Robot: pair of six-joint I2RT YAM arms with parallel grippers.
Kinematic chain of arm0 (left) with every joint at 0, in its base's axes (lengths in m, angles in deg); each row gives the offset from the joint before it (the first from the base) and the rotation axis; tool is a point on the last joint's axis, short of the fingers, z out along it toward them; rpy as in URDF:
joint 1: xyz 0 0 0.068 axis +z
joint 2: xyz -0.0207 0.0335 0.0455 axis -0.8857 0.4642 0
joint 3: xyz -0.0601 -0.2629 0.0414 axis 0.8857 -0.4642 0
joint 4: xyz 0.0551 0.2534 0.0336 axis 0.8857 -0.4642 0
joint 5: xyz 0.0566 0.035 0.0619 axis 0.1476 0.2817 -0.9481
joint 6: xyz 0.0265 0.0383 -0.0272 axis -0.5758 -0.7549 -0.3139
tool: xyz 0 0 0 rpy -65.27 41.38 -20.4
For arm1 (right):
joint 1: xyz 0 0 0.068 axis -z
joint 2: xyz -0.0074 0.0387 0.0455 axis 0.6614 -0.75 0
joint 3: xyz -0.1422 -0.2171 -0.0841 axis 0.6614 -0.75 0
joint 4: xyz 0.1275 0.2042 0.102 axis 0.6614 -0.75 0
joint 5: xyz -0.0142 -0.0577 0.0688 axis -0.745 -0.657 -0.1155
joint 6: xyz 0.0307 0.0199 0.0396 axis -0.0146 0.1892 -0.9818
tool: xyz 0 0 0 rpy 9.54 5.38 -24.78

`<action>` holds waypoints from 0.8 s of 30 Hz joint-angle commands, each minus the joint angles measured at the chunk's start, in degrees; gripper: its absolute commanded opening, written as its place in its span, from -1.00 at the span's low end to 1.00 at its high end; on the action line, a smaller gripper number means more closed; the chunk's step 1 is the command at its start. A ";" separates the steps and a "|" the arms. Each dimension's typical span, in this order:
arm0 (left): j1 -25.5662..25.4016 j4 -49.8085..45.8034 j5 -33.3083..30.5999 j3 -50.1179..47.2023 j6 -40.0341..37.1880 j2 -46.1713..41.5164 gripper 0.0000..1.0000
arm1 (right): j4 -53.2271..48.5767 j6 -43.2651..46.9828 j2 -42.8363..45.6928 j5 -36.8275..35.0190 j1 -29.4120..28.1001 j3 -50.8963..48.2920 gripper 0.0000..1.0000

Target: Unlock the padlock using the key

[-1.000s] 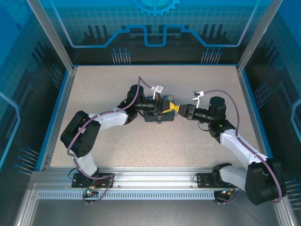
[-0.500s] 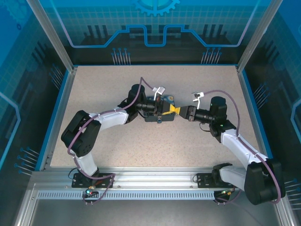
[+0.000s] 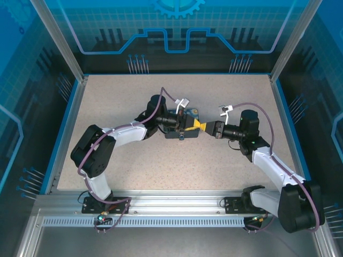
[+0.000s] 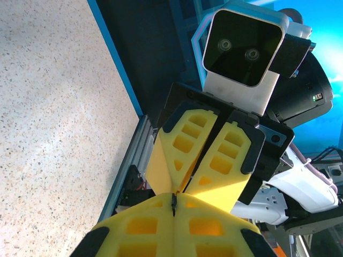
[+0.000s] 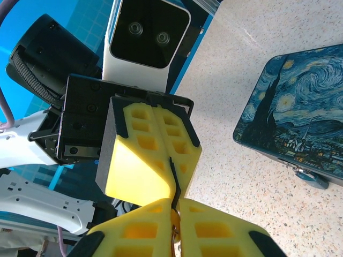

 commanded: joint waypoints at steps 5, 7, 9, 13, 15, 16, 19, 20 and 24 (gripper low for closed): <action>0.32 -1.43 1.61 2.09 -1.92 0.93 -1.00 | -0.09 1.28 0.99 2.40 0.86 -0.43 -0.94; 0.33 -1.57 1.75 2.27 -1.98 1.01 -1.00 | -0.07 1.28 0.99 2.57 0.86 -0.47 -1.00; 0.32 -1.93 1.84 2.49 -2.18 1.12 -1.00 | -0.11 1.36 0.99 2.76 0.86 -0.49 -1.00; 0.37 -3.41 1.88 3.10 -3.20 1.26 -1.00 | 0.86 1.10 0.73 4.85 0.68 -0.52 -1.00; 0.33 -4.51 1.73 3.62 -4.06 1.32 -1.00 | 0.82 1.43 0.67 6.02 0.68 -0.33 -1.00; 0.32 -4.96 1.58 3.88 -4.23 1.39 -1.00 | 0.62 1.62 0.76 6.54 0.54 -0.25 -1.00; 0.37 -5.17 1.38 4.31 -4.34 1.60 -1.00 | -0.07 1.98 1.07 5.57 0.51 -0.42 -1.00; 0.38 -5.22 1.20 4.36 -4.34 1.62 -1.00 | -0.06 1.94 1.31 4.81 0.58 -0.60 -1.00; 0.33 -5.17 0.53 4.21 -4.32 1.56 -1.00 | 0.85 0.18 1.00 2.99 0.51 -1.45 -1.00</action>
